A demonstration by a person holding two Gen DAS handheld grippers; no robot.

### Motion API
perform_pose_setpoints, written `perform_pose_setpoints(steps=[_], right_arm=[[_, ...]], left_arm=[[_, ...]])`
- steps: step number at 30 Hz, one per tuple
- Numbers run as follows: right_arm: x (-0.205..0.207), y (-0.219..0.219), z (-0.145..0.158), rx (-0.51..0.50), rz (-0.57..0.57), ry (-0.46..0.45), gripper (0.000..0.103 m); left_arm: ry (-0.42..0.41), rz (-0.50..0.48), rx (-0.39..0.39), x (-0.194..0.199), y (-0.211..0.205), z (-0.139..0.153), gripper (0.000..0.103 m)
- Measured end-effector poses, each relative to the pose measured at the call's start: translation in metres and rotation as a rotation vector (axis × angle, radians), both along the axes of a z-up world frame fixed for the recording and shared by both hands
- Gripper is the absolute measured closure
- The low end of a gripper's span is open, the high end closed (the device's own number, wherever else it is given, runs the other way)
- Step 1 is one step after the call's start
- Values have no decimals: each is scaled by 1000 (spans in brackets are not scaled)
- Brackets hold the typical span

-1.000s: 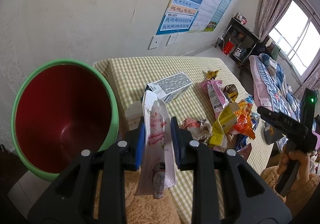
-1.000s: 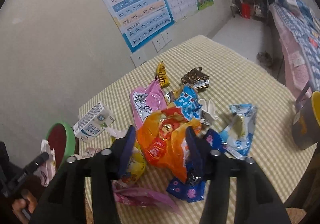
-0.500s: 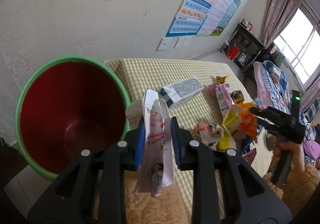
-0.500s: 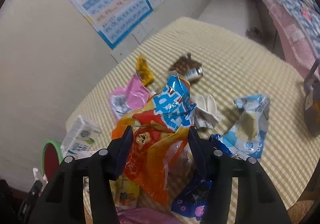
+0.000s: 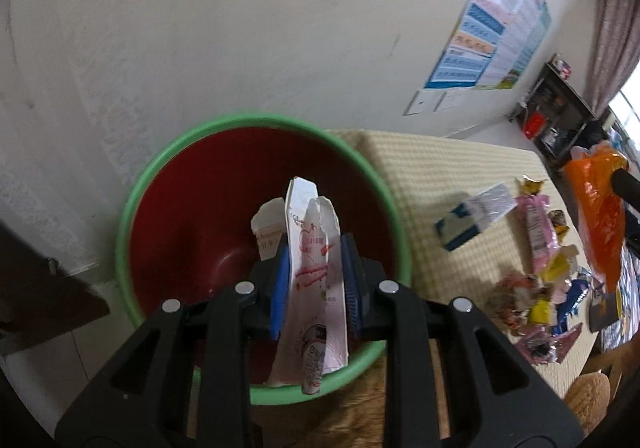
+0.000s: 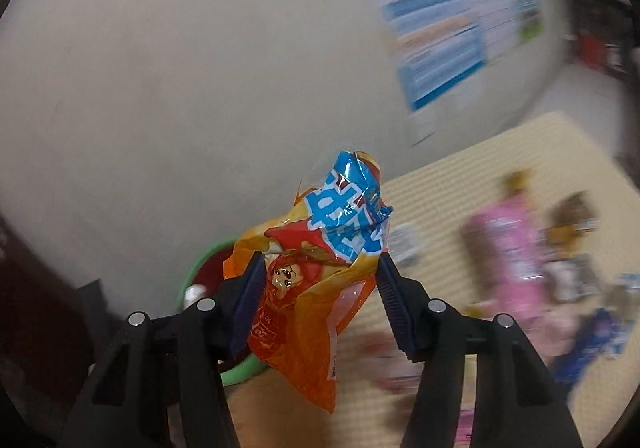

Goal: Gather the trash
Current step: 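Drop the paper wrapper into the bin with the left gripper while the right gripper drops the orange bag in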

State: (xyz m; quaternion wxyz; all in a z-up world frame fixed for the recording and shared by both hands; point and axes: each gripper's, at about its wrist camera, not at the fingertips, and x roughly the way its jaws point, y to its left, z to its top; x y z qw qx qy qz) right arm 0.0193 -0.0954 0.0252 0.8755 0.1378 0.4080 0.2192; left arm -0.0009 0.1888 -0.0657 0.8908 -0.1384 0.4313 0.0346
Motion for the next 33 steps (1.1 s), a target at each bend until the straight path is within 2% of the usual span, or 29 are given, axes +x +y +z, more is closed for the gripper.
perform_pose_setpoints(steps=[5, 7, 8, 9, 11, 13, 16, 19, 24, 29, 33], right_arm=[[13, 72, -24, -67, 141, 51, 48], [17, 92, -31, -108, 177, 61, 47], [19, 103, -34, -131, 202, 67, 46], [20, 109, -37, -145, 216, 68, 44], [23, 121, -41, -158, 257, 67, 40], [21, 128, -45, -146, 278, 55, 33], [18, 118, -43, -116, 270, 38, 32], [12, 89, -37, -99, 221, 8, 31], [0, 12, -30, -153, 80, -52, 31], [-14, -84, -36, -255, -141, -99, 25], [-20, -157, -47, -285, -334, -95, 25]], left_arm=[[20, 31, -14, 0, 15, -10, 79], [29, 54, -15, 1, 20, -13, 74], [35, 66, -28, 1, 24, -16, 67], [38, 72, -36, 1, 25, -17, 55], [40, 93, -46, 0, 28, -19, 44], [47, 99, -55, -1, 30, -21, 43], [53, 96, -50, -1, 28, -21, 41], [50, 79, -36, -1, 21, -18, 40], [35, 31, 32, 0, -3, -10, 39], [19, -8, 97, 3, -34, 1, 39], [-1, -55, 115, 8, -65, 11, 39]])
